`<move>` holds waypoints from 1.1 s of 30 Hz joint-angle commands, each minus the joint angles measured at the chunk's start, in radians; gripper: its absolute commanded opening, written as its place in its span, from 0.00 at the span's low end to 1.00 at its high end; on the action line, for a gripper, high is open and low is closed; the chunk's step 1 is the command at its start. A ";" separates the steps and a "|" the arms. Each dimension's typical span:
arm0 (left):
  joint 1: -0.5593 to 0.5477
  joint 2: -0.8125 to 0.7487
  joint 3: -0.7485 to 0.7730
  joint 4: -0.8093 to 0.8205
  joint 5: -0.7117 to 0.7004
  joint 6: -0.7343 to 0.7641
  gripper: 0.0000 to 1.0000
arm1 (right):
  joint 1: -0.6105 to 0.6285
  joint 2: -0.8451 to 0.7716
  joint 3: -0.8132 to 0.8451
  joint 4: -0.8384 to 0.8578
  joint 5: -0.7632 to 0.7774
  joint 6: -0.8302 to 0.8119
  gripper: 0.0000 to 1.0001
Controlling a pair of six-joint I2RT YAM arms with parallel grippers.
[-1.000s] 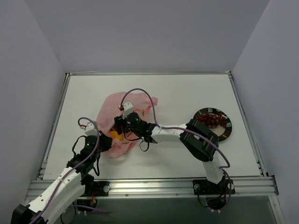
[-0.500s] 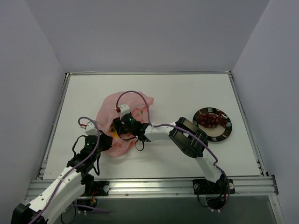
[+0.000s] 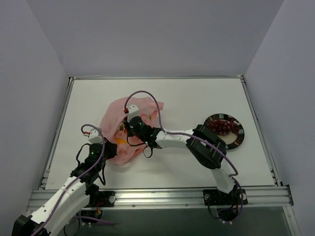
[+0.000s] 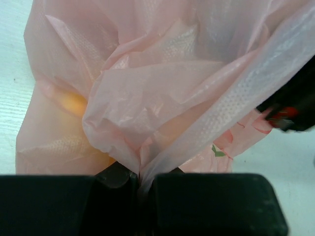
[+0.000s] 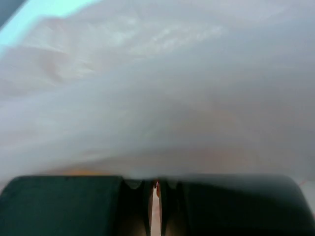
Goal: Take the fake fruits out of the plastic bag
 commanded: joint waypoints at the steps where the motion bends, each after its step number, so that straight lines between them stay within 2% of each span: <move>1: 0.005 0.024 0.064 0.054 -0.047 0.030 0.02 | 0.010 -0.155 -0.033 0.078 0.036 -0.004 0.00; 9: 0.011 0.029 0.104 0.077 -0.093 0.085 0.02 | 0.034 -0.332 -0.194 0.045 0.028 0.045 0.00; 13: 0.016 0.041 0.102 0.105 -0.084 0.099 0.02 | 0.039 -0.454 -0.346 0.056 -0.068 0.078 0.00; 15: 0.018 0.057 0.098 0.126 -0.073 0.096 0.02 | 0.040 -0.532 -0.397 0.000 -0.090 0.085 0.00; 19: 0.019 0.066 0.102 0.132 -0.049 0.097 0.02 | 0.028 -0.713 -0.480 -0.134 0.012 0.094 0.00; 22: 0.022 0.054 0.104 0.123 -0.044 0.102 0.02 | -0.056 -0.894 -0.581 -0.157 0.049 0.121 0.00; 23: 0.021 0.051 0.104 0.117 -0.044 0.103 0.02 | -0.122 -0.984 -0.640 -0.154 0.071 0.126 0.00; 25: 0.022 0.041 0.104 0.111 -0.044 0.103 0.02 | -0.200 -1.056 -0.699 -0.151 0.129 0.140 0.00; 29: 0.022 0.020 0.105 0.099 -0.038 0.108 0.03 | -0.433 -1.211 -0.796 -0.292 0.394 0.297 0.00; 30: 0.024 0.017 0.104 0.095 -0.038 0.108 0.02 | -0.529 -1.228 -0.810 -0.318 0.413 0.328 0.00; 33: 0.019 0.021 0.102 0.103 -0.033 0.106 0.02 | -0.656 -1.279 -0.860 -0.382 0.447 0.394 0.00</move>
